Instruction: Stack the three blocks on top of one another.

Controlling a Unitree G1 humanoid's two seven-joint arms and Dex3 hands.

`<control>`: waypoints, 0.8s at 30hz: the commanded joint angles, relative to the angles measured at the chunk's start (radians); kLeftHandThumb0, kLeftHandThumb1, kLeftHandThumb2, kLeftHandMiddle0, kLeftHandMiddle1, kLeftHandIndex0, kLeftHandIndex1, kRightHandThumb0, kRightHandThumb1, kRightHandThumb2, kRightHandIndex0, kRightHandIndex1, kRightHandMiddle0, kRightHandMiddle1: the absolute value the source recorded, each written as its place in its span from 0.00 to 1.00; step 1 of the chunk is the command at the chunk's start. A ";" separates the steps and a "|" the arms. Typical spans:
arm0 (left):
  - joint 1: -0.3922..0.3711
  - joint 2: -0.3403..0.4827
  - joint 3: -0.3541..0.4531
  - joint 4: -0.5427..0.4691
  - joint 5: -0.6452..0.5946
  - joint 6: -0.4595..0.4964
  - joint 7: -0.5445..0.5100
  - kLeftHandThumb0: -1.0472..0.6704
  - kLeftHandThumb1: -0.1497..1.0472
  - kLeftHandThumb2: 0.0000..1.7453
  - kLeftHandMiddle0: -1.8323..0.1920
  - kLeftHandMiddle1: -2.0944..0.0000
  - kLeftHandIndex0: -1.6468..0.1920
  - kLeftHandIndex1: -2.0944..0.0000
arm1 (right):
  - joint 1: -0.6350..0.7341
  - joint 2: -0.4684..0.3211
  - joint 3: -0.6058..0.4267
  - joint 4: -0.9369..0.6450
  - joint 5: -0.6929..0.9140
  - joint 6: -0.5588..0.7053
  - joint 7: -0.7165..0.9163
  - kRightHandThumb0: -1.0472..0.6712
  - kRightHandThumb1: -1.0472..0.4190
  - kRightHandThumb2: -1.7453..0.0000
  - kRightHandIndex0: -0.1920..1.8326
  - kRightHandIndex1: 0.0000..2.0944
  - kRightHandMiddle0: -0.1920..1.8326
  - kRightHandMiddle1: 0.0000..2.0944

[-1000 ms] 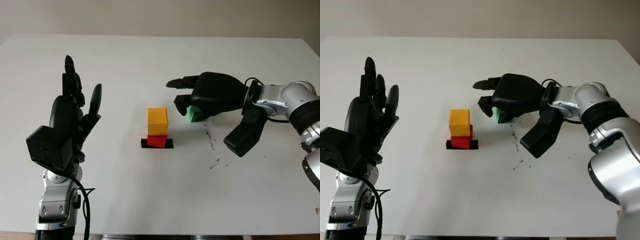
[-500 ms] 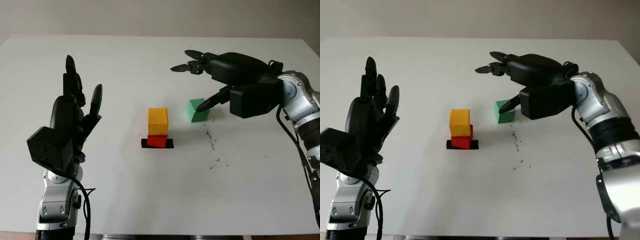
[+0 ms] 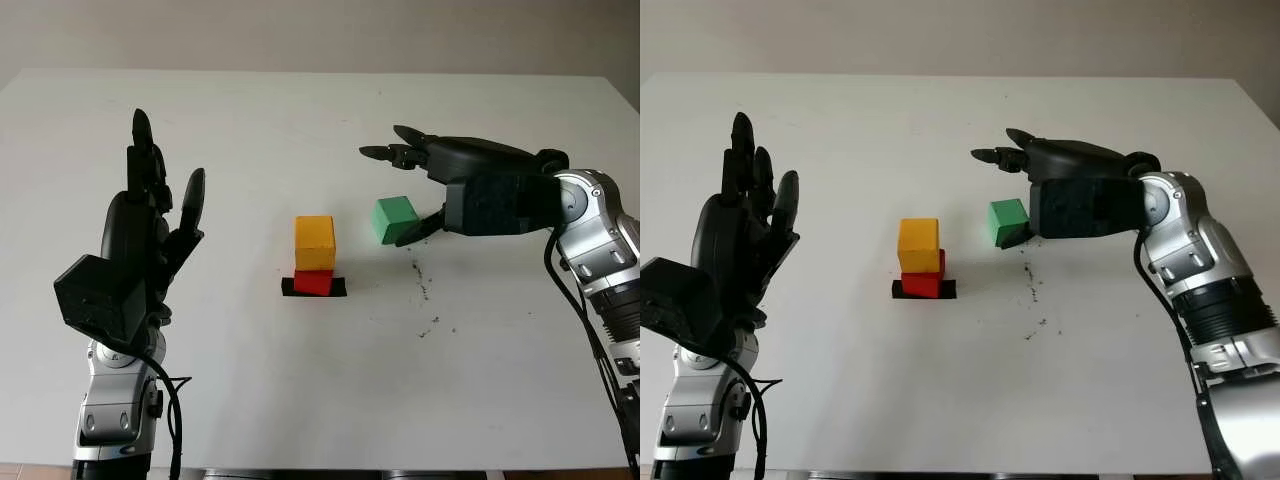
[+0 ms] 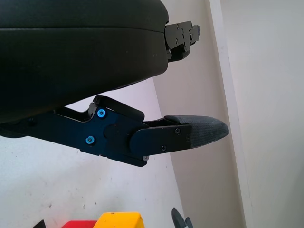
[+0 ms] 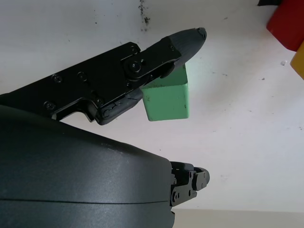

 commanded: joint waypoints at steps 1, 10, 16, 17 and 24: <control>0.006 0.004 0.001 -0.014 0.005 0.003 0.002 0.23 1.00 0.28 0.99 0.98 0.99 0.98 | 0.015 0.013 0.006 0.021 -0.019 -0.026 -0.033 0.24 0.13 0.97 0.01 0.02 0.16 0.04; 0.006 0.008 0.000 -0.014 0.006 0.001 -0.002 0.23 1.00 0.28 1.00 0.98 1.00 0.98 | -0.030 0.036 0.047 0.216 -0.169 -0.172 -0.263 0.28 0.12 0.97 0.06 0.04 0.23 0.05; 0.005 0.006 0.001 -0.013 -0.003 -0.002 -0.006 0.23 1.00 0.28 1.00 0.98 1.00 0.98 | -0.055 0.042 0.068 0.289 -0.231 -0.241 -0.384 0.30 0.13 0.97 0.11 0.04 0.28 0.06; 0.004 0.006 0.000 -0.014 -0.002 0.001 -0.005 0.23 1.00 0.27 1.00 0.98 1.00 0.98 | -0.057 0.044 0.071 0.296 -0.239 -0.244 -0.398 0.30 0.14 0.97 0.11 0.05 0.29 0.06; 0.004 0.009 -0.003 -0.018 0.012 0.009 -0.001 0.23 1.00 0.27 1.00 0.98 0.99 0.98 | -0.071 0.055 0.081 0.328 -0.257 -0.246 -0.428 0.32 0.14 0.97 0.13 0.04 0.32 0.05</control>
